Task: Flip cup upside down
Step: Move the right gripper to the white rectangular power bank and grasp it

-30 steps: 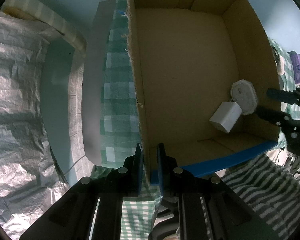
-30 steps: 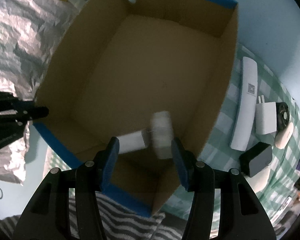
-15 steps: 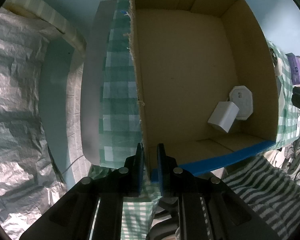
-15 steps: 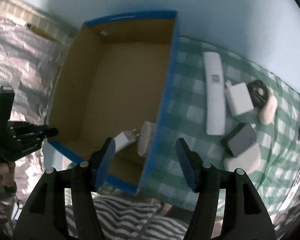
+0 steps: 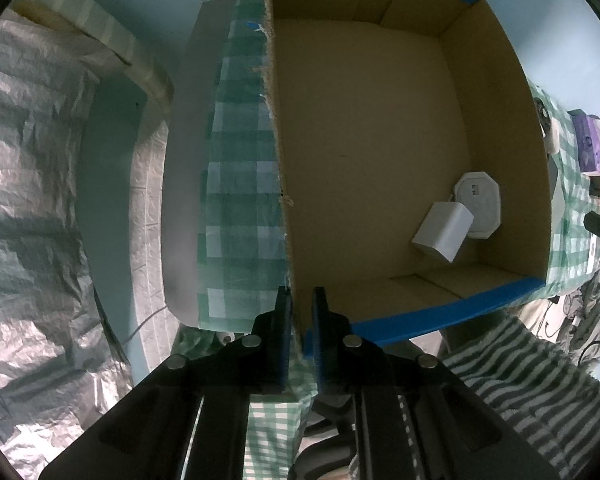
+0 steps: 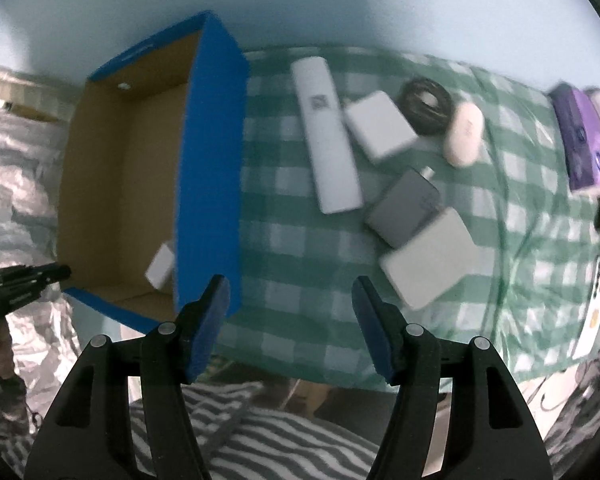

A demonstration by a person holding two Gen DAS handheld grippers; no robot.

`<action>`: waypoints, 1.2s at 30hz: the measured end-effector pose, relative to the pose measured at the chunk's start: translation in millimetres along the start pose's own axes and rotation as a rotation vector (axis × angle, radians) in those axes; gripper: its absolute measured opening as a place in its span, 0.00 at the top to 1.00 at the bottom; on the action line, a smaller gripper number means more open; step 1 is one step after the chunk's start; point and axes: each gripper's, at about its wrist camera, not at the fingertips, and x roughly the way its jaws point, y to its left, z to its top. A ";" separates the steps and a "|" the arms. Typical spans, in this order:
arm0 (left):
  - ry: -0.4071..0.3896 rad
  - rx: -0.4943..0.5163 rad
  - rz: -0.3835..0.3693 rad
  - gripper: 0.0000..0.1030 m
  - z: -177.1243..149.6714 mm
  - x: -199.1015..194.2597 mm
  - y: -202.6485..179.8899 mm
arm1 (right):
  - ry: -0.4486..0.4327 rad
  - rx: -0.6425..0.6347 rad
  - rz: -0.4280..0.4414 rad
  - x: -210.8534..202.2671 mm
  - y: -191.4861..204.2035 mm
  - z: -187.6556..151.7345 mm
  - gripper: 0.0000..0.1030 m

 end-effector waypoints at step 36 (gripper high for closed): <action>0.001 0.005 0.027 0.95 -6.2 -4.1 1.4 | 0.084 0.541 -0.072 63.3 -150.9 -0.8 0.28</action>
